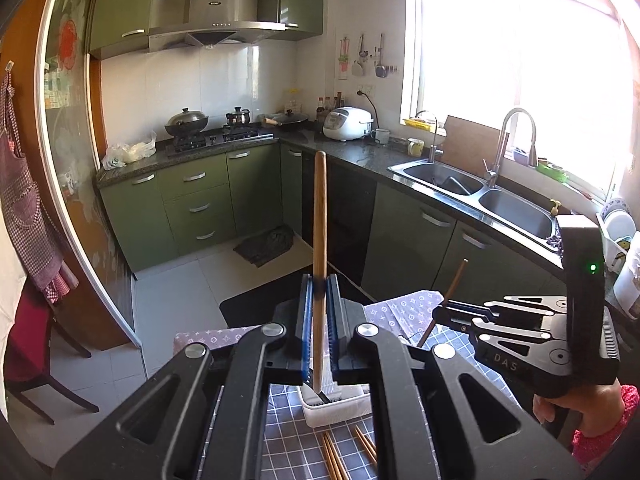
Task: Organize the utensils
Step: 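Lift the chopsticks upright and drop them into the white caddy with both grippers, then grasp another wooden chopstick with the left gripper while the right gripper grasps one too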
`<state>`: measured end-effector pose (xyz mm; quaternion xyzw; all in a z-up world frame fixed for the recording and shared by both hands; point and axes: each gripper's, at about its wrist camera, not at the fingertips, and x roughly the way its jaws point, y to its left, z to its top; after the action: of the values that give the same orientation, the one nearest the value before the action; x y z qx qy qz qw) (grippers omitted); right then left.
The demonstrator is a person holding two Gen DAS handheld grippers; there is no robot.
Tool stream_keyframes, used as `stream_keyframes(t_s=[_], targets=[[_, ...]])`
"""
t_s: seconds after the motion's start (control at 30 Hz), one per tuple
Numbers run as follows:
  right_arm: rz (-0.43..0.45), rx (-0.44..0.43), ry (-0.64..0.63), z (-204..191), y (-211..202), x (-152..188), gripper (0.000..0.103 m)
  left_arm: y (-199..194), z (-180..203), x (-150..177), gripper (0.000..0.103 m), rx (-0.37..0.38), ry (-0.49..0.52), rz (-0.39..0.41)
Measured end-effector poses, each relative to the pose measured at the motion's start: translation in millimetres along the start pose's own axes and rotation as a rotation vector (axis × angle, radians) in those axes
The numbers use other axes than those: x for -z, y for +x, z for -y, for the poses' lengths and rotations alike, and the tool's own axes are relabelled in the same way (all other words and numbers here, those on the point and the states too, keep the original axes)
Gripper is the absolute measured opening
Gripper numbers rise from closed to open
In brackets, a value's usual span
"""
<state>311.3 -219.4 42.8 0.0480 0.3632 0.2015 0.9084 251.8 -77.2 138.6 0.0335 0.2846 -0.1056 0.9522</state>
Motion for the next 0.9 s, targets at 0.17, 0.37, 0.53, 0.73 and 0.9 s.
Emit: stream_keyframes(t_s=[0.17, 0.37, 0.53, 0.73, 0.9], targets=[[0.005, -0.004, -0.018, 0, 1, 7, 0.012, 24, 3, 10, 0.007, -0.001, 0.008, -0.051], [0.034, -0.034, -0.023, -2, -20, 20, 0.012, 40, 6, 24, 0.007, 0.010, 0.010, -0.093], [0.020, -0.047, -0.034, -1, -37, 46, 0.012, 51, 6, 45, 0.007, 0.020, 0.003, -0.157], [-0.066, -0.043, -0.037, 3, -29, 88, 0.012, 55, 0, 72, 0.010, 0.027, -0.022, -0.259], [-0.159, -0.057, -0.010, 16, -6, 123, 0.012, 60, -5, 117, 0.051, 0.012, -0.046, -0.391]])
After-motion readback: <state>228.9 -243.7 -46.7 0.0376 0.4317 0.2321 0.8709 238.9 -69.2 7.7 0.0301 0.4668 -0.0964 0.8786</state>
